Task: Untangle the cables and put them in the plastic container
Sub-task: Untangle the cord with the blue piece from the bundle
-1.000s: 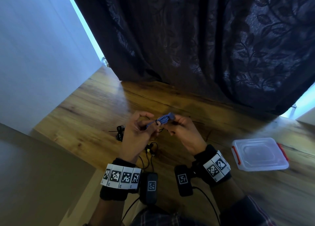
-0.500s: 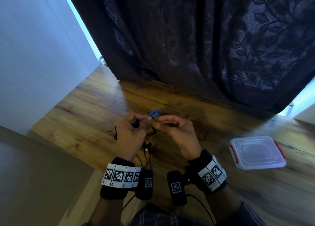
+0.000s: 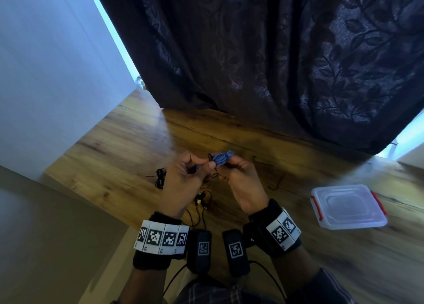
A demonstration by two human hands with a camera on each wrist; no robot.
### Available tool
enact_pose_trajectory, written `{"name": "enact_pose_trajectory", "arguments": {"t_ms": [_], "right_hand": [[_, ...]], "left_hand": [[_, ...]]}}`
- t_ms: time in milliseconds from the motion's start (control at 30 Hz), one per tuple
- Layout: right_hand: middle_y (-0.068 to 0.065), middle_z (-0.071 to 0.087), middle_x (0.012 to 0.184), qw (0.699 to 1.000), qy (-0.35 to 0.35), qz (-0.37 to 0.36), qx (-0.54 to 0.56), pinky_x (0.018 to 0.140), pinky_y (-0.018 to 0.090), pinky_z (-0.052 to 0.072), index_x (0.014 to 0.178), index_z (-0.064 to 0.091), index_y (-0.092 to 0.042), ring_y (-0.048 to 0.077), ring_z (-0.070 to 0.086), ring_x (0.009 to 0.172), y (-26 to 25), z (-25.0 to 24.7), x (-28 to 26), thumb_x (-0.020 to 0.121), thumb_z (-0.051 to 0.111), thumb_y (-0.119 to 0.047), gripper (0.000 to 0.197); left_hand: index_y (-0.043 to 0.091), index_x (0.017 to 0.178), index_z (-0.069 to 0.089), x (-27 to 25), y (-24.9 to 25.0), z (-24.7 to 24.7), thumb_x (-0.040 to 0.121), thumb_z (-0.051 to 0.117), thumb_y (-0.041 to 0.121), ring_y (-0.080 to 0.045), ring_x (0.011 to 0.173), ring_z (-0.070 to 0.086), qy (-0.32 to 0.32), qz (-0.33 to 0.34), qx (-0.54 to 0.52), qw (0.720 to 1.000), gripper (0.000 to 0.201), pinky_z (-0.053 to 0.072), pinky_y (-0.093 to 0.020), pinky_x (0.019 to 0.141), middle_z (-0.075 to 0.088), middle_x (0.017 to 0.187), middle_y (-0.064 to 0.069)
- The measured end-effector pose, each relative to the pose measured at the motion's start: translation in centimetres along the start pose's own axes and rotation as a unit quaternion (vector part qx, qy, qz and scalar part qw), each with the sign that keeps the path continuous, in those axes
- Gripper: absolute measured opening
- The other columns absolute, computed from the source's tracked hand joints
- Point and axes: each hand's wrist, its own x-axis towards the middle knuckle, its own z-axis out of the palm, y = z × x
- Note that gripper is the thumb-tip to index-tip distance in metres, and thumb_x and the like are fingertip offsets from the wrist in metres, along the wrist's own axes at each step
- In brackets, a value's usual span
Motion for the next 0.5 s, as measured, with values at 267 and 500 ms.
{"name": "enact_pose_trajectory", "arguments": {"t_ms": [267, 500], "right_hand": [[-0.002, 0.074, 0.095, 0.999, -0.015, -0.030, -0.011, 0.061, 0.013, 0.047, 0.110, 0.071, -0.005, -0.002, 0.064, 0.075, -0.7, -0.2, -0.1, 0.093, 0.059, 0.007, 0.024], [-0.001, 0.073, 0.101, 0.997, -0.015, -0.050, -0.065, 0.067, 0.012, 0.049, 0.110, 0.071, -0.005, -0.006, 0.064, 0.079, -1.4, -0.3, -0.3, 0.092, 0.059, 0.008, 0.025]], "left_hand": [[-0.005, 0.099, 0.062, -0.4, 0.6, -0.2, 0.086, 0.070, -0.001, -0.021, 0.070, 0.068, 0.000, -0.022, -0.040, 0.999, 0.016, 0.058, -0.030, 0.065, 0.074, 0.086, -0.019], [0.012, 0.107, 0.068, -0.6, 1.1, -0.1, 0.088, 0.068, -0.001, -0.017, 0.069, 0.067, -0.004, -0.023, -0.048, 0.999, 0.023, 0.057, -0.026, 0.064, 0.077, 0.090, -0.010]]}}
